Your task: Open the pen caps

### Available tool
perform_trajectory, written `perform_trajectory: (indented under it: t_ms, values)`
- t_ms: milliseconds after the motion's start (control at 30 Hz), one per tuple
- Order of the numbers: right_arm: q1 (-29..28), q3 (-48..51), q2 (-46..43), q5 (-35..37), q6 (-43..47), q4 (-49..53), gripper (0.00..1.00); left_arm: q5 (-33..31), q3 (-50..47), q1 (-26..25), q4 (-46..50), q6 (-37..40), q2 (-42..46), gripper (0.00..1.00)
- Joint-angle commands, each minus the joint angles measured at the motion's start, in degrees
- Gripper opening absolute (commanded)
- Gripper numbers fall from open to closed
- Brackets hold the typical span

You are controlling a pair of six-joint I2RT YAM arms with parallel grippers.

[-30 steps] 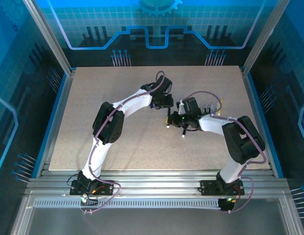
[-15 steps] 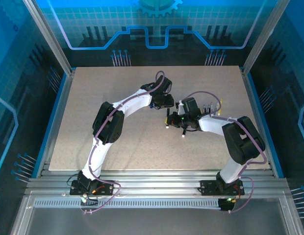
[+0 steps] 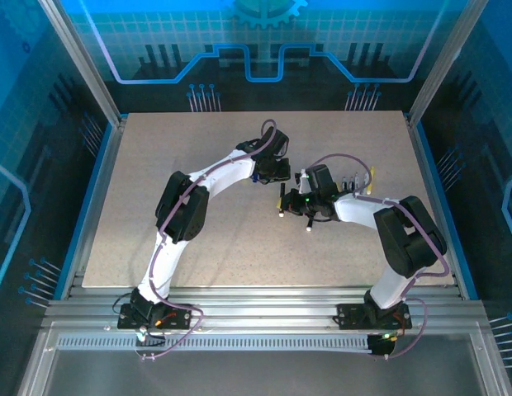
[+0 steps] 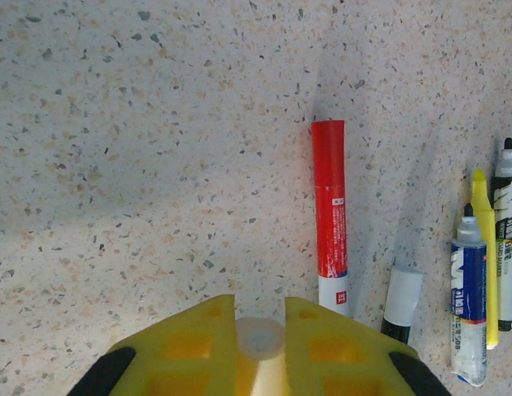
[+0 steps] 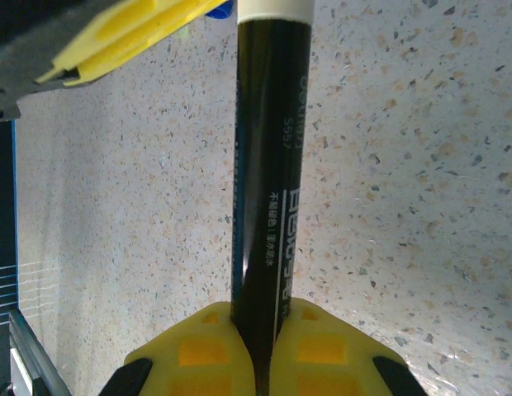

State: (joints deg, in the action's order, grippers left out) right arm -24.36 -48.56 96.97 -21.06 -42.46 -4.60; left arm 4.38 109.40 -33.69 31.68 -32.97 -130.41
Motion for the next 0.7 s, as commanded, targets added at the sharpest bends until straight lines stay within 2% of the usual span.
perform_trajectory:
  t_ms: [0, 200, 400, 533, 667]
  values:
    - [-0.8, 0.0, -0.8, -1.1, 0.9, -1.2, 0.0, 1.6, 0.8, 0.1, -0.1, 0.1, -0.1, 0.0]
    - [-1.6, 0.3, 0.2, -3.6, 0.1, -2.2, 0.0, 0.8, 0.5, 1.1, -1.3, -0.2, 0.4, 0.0]
    - [-6.9, 6.1, -2.9, -10.9, -1.6, -2.0, 0.0, -2.7, 11.6, 4.5, 3.5, 0.4, -4.5, 0.0]
    - [-13.1, 12.5, -7.8, -10.3, -5.1, -2.2, 0.0, -4.4, 18.7, 5.7, 7.4, 0.9, -8.0, 0.0]
    - [-14.0, 15.0, -12.8, -7.2, -6.7, -0.7, 0.0, -4.4, 18.2, 5.9, 6.9, 0.8, -7.7, 0.0]
